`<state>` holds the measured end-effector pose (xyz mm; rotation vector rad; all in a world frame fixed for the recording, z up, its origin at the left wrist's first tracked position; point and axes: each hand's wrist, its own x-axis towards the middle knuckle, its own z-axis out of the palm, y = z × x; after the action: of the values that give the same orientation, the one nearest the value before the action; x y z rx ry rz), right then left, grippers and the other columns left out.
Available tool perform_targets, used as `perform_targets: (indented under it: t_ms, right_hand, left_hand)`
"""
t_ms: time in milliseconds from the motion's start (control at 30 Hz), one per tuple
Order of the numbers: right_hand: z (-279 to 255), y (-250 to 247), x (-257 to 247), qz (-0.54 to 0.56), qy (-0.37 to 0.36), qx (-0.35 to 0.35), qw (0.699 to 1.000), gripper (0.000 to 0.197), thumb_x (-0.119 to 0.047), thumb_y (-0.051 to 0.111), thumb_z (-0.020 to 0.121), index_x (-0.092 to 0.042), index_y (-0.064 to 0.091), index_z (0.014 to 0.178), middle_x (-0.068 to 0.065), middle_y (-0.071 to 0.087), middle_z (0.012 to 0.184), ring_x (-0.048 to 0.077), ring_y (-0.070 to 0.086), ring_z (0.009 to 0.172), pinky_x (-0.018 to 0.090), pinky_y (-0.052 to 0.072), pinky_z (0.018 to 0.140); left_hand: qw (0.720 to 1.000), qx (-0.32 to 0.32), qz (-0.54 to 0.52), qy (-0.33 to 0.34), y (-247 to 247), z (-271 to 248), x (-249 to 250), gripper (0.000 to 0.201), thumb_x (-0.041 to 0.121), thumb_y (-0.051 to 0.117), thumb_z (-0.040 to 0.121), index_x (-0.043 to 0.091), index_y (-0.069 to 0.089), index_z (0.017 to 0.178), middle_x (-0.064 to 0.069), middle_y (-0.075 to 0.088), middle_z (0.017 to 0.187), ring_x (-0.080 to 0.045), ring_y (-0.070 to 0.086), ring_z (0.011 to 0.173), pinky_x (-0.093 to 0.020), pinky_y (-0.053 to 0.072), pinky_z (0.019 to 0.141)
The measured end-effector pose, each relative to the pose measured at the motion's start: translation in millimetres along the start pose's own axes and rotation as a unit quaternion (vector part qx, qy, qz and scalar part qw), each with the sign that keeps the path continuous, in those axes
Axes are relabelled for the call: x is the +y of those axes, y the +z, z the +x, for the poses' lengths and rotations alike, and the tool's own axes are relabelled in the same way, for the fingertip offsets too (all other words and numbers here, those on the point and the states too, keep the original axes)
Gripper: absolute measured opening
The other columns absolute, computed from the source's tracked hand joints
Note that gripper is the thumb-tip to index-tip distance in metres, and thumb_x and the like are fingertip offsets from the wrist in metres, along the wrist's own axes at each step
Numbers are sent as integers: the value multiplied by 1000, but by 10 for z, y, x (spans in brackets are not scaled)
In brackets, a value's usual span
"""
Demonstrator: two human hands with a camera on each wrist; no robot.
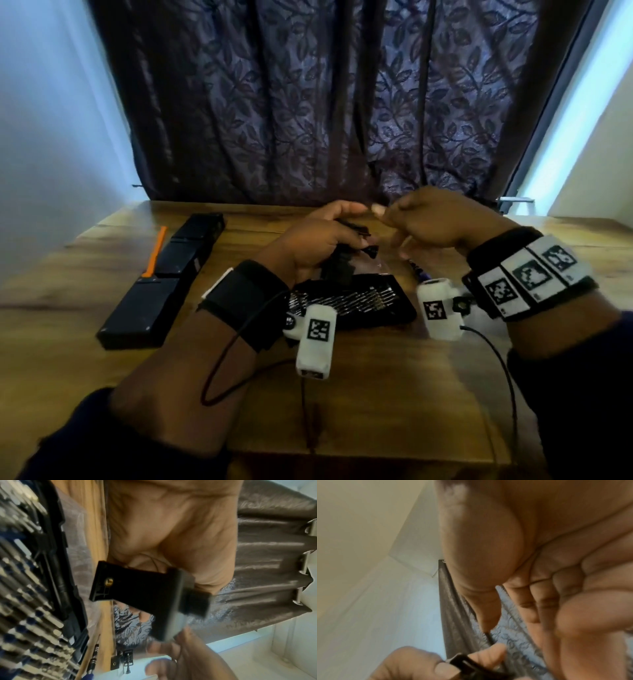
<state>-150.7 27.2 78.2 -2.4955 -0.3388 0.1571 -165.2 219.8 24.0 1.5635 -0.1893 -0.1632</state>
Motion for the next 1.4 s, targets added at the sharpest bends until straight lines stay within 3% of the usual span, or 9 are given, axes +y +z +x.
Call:
perform_targets:
  t_ms: [200,333,433,533,633,767,1067,1200,1400]
  right_hand:
    - [133,408,-594,254,-80,-115,957,32,-23,68,98,-20,62,129,10,76,103,20,74,86,26,56,68]
    - [255,664,-940,293,-104,-114,944,20,-10,67,98,-17,68,116,5,76,94,20,76,90,30,59,83]
    - [392,798,-1193,319,-83,-120,936,23,-2,66,96,-13,65,116,5,73,90,16,75,77,24,60,70]
    - [585,947,-1359,254,-63,-98,960,32,-2,70,94,-15,61,121,7,71,95,16,70,65,19,53,48]
    - [849,1132,-1445,183,-63,-87,977,27,-1,72,91,-16,62,111,12,73,94,19,69,62,28,58,55]
    - [1208,1426,-1442,138,-53,-56,987,30,9,71,85,-19,64,92,14,73,95,27,72,76,46,64,81]
    - [1865,1562,-1401,-89,-113,-16,989,12,-6,65,89,-17,70,85,8,72,108,22,65,91,28,50,74]
    - [1936,1600,-1393,-111,-123,-37,986,24,-10,57,96,-8,73,114,10,69,120,27,65,110,31,53,86]
    - [1857,1501,-1391,-107,-111,-51,987,21,-15,67,92,-6,75,109,11,71,114,28,67,107,39,57,94]
  left_hand:
    - [998,62,-23,24,-462,-315,163,83,-10,71,78,29,48,147,-11,66,132,-28,69,117,-44,58,98]
    - [995,84,-44,19,-866,-466,229,88,-9,67,81,33,37,152,-19,70,120,-30,73,103,-42,58,86]
    - [992,126,-16,7,-1164,-508,297,88,-12,60,82,30,37,155,-19,66,126,-33,67,108,-48,53,93]
    - [986,156,50,-23,-1404,-497,334,83,-13,60,87,28,37,156,-16,68,118,-28,68,94,-44,57,84]
    - [974,189,101,-71,-1604,-428,326,68,-6,66,92,19,45,151,-8,68,95,-15,65,72,-32,57,67]
    - [963,204,119,-127,-1836,-211,188,38,-4,52,100,12,64,132,-9,70,99,-20,67,86,-36,59,80]
    - [955,219,103,-174,-2152,361,13,27,2,44,106,13,68,101,-20,63,112,-33,63,112,-44,50,109]
    - [946,211,163,-183,-2142,440,12,24,6,44,106,14,66,105,-15,64,105,-26,63,102,-36,53,97]
    - [921,249,267,-135,-2014,311,160,27,16,60,100,2,68,122,-5,65,86,-13,60,70,-28,53,67]
